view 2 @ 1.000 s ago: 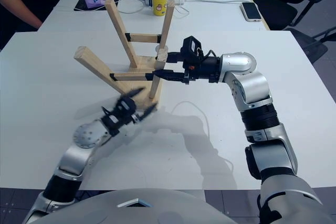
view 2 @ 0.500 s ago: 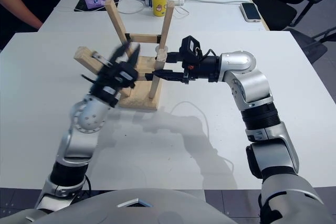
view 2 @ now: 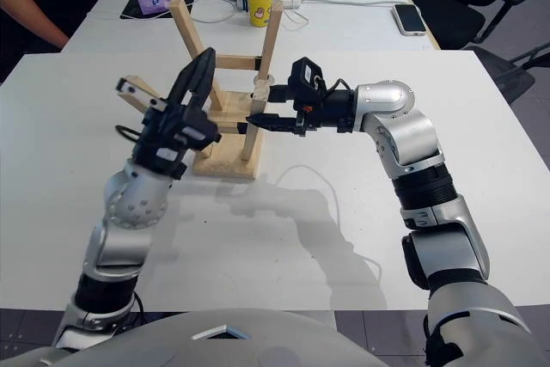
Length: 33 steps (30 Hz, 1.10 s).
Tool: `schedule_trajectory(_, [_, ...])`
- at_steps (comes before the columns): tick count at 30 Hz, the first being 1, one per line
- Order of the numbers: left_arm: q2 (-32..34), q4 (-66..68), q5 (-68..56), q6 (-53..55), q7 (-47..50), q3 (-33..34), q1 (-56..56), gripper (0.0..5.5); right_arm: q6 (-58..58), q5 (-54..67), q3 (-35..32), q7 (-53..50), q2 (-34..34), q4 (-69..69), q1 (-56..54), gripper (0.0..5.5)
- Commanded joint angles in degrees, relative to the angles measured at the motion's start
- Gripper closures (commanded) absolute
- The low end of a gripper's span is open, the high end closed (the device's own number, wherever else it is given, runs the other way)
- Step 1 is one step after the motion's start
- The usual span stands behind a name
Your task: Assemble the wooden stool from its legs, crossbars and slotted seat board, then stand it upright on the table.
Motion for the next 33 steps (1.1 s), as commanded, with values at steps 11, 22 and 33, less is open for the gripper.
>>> schedule_trajectory(11, [3.4, 29.3, -17.0, -9.6, -5.6, 0.4, 10.2, 5.50, 3.9, -6.4, 5.9, 1.3, -0.8, 5.9, 4.5, 3.45])
schedule_trajectory(22, [-3.2, 42.3, -16.8, 15.3, -5.7, -0.7, 4.0, 5.50, 2.4, -6.4, 6.1, 2.0, 0.5, 8.3, 3.3, 3.45])
schedule_trajectory(33, [-3.8, 42.4, -16.3, 20.9, -5.5, -2.0, 6.3, 5.50, 0.2, -4.5, -3.3, -0.5, -3.4, 4.4, 14.6, 2.50])
